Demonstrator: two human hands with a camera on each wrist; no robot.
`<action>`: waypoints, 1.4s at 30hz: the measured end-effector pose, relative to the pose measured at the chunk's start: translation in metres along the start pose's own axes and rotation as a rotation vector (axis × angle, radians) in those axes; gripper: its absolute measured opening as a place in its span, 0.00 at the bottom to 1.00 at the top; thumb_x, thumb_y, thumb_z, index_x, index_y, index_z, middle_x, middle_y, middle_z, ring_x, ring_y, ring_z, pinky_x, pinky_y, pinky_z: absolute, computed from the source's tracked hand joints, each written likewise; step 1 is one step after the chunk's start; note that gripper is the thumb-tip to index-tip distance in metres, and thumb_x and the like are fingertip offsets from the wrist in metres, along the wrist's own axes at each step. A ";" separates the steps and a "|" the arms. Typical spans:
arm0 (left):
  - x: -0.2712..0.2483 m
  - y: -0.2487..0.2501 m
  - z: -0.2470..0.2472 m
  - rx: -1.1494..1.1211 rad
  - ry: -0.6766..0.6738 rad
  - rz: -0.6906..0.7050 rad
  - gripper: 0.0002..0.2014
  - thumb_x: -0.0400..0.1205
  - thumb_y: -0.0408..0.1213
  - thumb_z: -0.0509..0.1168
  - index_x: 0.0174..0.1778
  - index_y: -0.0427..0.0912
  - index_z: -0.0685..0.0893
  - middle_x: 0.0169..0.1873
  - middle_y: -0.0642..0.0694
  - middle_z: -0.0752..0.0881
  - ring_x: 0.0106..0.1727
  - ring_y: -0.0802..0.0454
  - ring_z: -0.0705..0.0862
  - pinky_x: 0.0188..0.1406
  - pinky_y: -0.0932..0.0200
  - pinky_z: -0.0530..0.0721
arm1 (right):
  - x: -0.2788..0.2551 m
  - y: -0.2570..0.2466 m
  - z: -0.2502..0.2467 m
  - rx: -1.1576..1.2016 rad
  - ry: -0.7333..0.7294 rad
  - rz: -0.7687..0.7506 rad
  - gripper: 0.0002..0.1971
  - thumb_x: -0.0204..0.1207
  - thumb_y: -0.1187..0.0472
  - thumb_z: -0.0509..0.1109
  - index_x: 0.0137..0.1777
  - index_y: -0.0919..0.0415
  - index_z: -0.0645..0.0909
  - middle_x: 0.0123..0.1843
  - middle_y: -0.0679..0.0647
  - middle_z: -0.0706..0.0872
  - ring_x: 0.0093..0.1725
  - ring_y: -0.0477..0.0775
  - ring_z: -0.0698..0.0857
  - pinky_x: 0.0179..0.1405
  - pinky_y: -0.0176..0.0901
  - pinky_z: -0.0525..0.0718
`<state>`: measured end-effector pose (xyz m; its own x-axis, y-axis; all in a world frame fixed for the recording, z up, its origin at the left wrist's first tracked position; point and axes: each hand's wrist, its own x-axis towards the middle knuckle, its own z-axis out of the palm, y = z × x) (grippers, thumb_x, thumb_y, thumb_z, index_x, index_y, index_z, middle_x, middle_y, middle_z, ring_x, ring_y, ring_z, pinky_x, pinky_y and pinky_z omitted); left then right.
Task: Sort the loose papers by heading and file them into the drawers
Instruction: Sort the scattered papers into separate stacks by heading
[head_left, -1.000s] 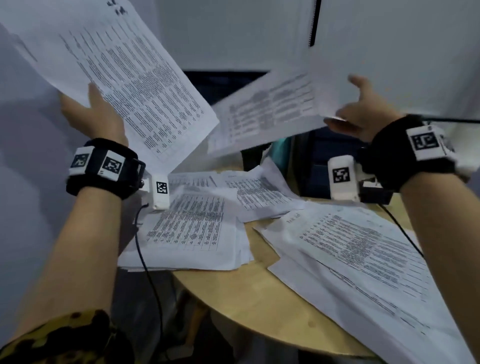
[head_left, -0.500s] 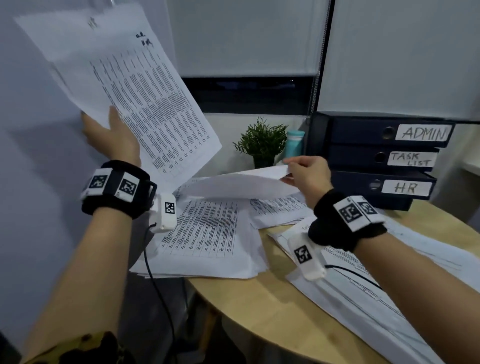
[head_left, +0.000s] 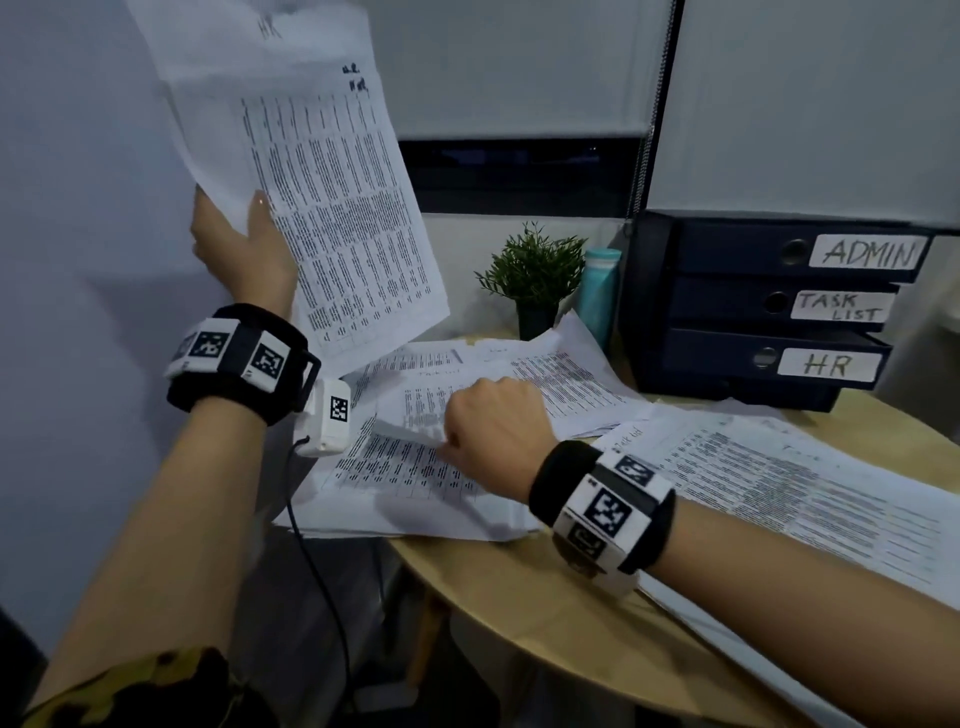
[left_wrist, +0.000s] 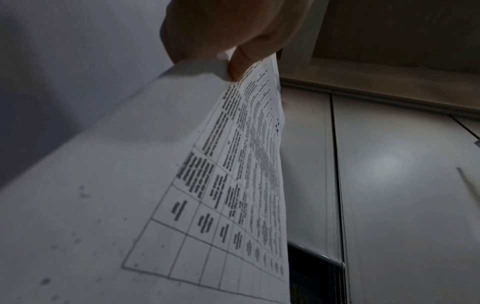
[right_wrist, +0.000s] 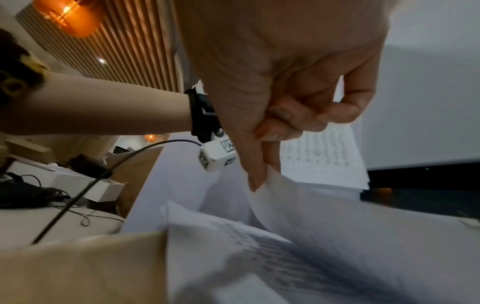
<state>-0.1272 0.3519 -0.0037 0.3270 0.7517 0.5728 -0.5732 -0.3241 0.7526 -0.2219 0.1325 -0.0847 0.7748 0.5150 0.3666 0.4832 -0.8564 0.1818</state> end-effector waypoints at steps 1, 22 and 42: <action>0.000 0.000 -0.001 0.004 -0.008 -0.003 0.18 0.80 0.36 0.64 0.67 0.41 0.80 0.52 0.54 0.84 0.54 0.59 0.83 0.56 0.70 0.81 | 0.000 -0.005 0.002 0.036 -0.006 -0.027 0.10 0.78 0.52 0.70 0.38 0.56 0.81 0.30 0.50 0.72 0.35 0.57 0.75 0.35 0.43 0.70; -0.063 0.030 0.053 -0.200 -0.262 -0.090 0.22 0.84 0.32 0.63 0.74 0.38 0.67 0.61 0.55 0.73 0.49 0.83 0.78 0.50 0.84 0.73 | -0.011 0.185 -0.039 0.453 -0.289 0.563 0.16 0.74 0.48 0.75 0.46 0.63 0.89 0.38 0.51 0.92 0.41 0.49 0.90 0.46 0.46 0.91; -0.134 -0.113 0.124 0.497 -0.823 -0.682 0.10 0.74 0.26 0.65 0.27 0.37 0.76 0.30 0.36 0.79 0.44 0.37 0.82 0.42 0.52 0.77 | -0.111 0.301 0.020 0.222 -0.784 0.657 0.23 0.54 0.42 0.86 0.48 0.48 0.87 0.48 0.44 0.90 0.50 0.51 0.87 0.55 0.48 0.86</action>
<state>-0.0129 0.2161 -0.1251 0.9430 0.3183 -0.0973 0.2045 -0.3234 0.9239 -0.1536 -0.1819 -0.0890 0.9209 -0.1026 -0.3761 -0.1266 -0.9912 -0.0397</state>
